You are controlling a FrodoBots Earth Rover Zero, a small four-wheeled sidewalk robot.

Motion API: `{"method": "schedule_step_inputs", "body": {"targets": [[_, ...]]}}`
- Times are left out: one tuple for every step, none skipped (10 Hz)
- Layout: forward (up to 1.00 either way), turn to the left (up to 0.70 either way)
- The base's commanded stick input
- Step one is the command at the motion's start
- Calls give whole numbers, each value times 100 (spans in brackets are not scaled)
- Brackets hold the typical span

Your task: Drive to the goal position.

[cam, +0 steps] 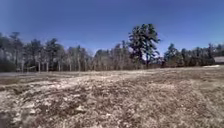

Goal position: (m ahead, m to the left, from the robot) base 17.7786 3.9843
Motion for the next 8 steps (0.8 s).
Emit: {"method": "schedule_step_inputs", "body": {"targets": [[70, 0], [70, 0], [70, 0], [70, 0], [70, 0], [70, 0], [70, 0], [70, 0]]}}
